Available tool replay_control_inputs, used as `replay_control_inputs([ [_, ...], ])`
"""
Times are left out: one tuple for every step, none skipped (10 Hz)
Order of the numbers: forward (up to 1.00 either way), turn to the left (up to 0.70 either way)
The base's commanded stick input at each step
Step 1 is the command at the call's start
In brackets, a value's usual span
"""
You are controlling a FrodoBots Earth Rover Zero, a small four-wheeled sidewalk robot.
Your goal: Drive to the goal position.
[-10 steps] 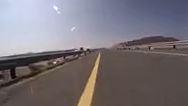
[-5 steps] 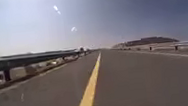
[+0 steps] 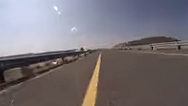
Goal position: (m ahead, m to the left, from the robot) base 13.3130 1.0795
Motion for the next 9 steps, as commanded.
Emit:
replay_control_inputs([
  [0.50,0.00],
  [0.50,0.00],
  [0.50,0.00],
  [0.50,0.00],
  [0.50,0.00],
  [0.50,0.00],
  [0.50,0.00],
  [0.50,0.00],
  [0.50,0.00],
])
